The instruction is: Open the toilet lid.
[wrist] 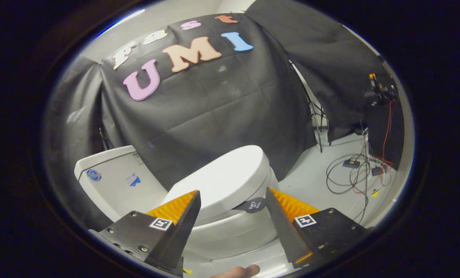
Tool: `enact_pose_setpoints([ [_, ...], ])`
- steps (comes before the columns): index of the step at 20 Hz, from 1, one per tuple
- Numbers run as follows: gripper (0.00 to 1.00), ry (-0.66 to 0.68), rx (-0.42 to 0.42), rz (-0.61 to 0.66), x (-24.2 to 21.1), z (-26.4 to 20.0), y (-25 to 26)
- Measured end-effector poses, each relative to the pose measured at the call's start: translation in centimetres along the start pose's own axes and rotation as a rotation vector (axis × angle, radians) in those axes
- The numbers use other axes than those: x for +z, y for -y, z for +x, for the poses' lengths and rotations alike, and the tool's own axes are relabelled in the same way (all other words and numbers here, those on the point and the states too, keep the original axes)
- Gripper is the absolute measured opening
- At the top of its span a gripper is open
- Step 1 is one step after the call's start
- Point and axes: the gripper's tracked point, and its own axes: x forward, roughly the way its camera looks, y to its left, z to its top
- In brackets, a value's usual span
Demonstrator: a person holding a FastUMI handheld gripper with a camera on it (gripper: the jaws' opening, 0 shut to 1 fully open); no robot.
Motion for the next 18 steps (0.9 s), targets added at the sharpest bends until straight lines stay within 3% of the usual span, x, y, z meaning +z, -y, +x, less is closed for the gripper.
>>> enact_pose_setpoints([
  [6, 0.98, -0.010, -0.018, 0.214, -1.7, 2.6, 3.3],
  [11, 0.91, -0.060, -0.004, 0.416, -3.9, 4.5, 4.8],
  [13, 0.77, -0.092, -0.006, 0.495, -5.0, 5.0, 5.3],
  [18, 0.54, -0.128, 0.026, 0.584, -6.0, 6.4, 4.5],
])
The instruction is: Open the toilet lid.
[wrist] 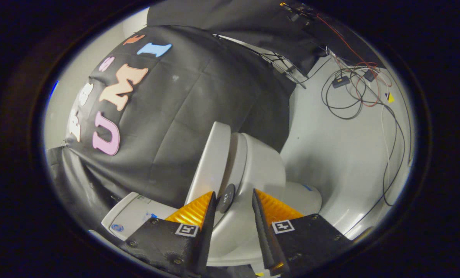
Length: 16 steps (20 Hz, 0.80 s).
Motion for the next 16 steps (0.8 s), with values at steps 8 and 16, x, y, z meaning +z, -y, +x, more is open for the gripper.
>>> enact_pose_setpoints([
  [8, 0.23, -0.130, 0.075, 0.070, -2.5, 1.3, -1.7],
  [16, 0.12, 0.015, 0.025, 0.178, 0.7, 2.6, 0.1],
])
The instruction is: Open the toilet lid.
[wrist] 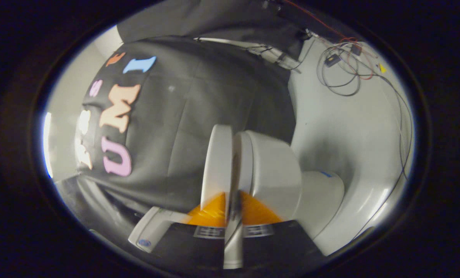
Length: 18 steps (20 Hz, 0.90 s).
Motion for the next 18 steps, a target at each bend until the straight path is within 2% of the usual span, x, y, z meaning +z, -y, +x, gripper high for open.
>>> enact_pose_setpoints([
  [1, 0.01, 0.005, 0.002, -0.005, -0.1, 0.8, 0.3],
  [3, 0.01, 0.007, 0.014, 0.002, 0.6, -1.6, -0.8],
  [6, 0.01, -0.003, 0.008, 0.012, 0.5, -1.5, -0.8],
  [18, 0.01, -0.036, -0.126, -0.094, -0.5, -2.9, -2.2],
])
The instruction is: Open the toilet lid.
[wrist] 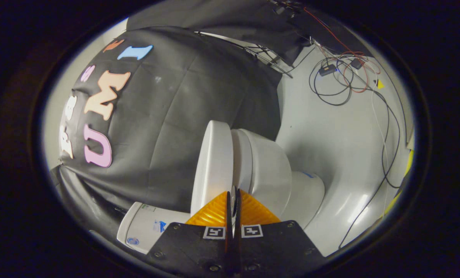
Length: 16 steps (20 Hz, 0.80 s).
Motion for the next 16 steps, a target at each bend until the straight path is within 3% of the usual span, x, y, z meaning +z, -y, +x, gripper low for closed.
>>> enact_pose_setpoints([
  [6, 0.01, 0.004, -0.040, -0.058, 0.3, -0.7, -1.4],
  [16, 0.01, 0.007, -0.034, -0.149, 1.4, -1.9, -5.8],
])
